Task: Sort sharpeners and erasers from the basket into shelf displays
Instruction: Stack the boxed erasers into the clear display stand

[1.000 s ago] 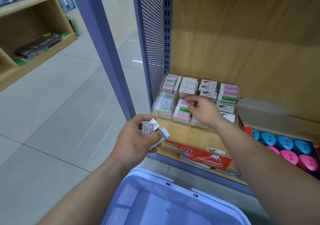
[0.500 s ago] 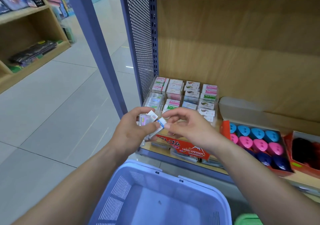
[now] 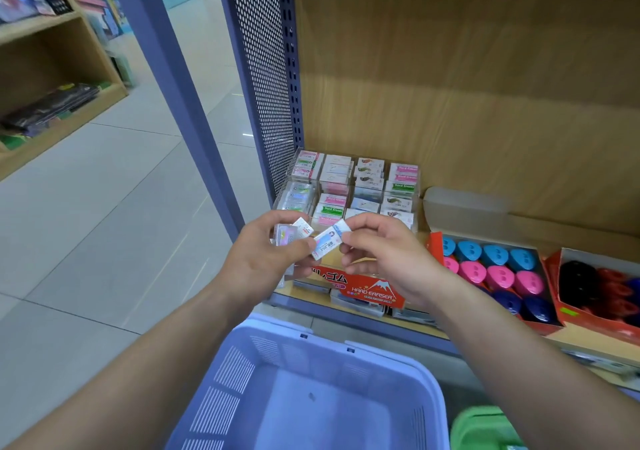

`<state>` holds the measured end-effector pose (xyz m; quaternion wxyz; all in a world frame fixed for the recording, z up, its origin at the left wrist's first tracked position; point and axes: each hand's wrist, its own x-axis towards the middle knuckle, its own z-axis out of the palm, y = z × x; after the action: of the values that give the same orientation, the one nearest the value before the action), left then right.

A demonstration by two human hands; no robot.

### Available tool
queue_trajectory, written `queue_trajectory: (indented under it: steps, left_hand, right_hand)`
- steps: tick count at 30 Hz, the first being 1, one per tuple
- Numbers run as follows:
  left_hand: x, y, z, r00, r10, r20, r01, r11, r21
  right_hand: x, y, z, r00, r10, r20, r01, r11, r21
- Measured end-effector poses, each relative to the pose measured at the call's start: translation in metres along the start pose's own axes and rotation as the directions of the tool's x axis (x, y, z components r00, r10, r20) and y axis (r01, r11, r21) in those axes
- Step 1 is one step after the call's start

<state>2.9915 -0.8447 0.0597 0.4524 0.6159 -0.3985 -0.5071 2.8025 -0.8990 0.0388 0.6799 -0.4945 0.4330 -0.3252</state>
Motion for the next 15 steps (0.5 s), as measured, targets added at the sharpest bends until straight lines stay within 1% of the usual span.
queue_trajectory:
  steps: [4, 6, 10, 11, 15]
  left_hand:
    - [0.002, -0.004, 0.005, 1.0, 0.0, 0.016, 0.0, 1.0, 0.019]
    - [0.004, -0.008, 0.006, 1.0, -0.016, 0.021, 0.015, 0.999, 0.05]
    - [0.007, -0.013, 0.002, 0.999, -0.043, -0.019, 0.045, 0.99, 0.133]
    - [0.008, -0.014, 0.0, 0.999, -0.045, -0.024, 0.048, 0.986, 0.162]
    - [0.011, -0.02, -0.013, 0.997, -0.042, -0.063, 0.057, 0.964, 0.258]
  right_hand:
    - [0.001, 0.006, 0.0, 0.999, -0.01, 0.05, 0.011, 1.0, -0.017]
    - [0.001, 0.011, -0.002, 1.0, 0.011, 0.02, -0.011, 1.0, 0.009]
    - [0.004, 0.023, -0.019, 0.992, 0.094, -0.078, -0.083, 0.988, 0.133]
    - [0.005, 0.026, -0.023, 0.99, 0.104, -0.098, -0.092, 0.989, 0.118]
    - [0.024, 0.036, -0.033, 0.98, 0.071, -0.188, -0.088, 0.993, -0.082]
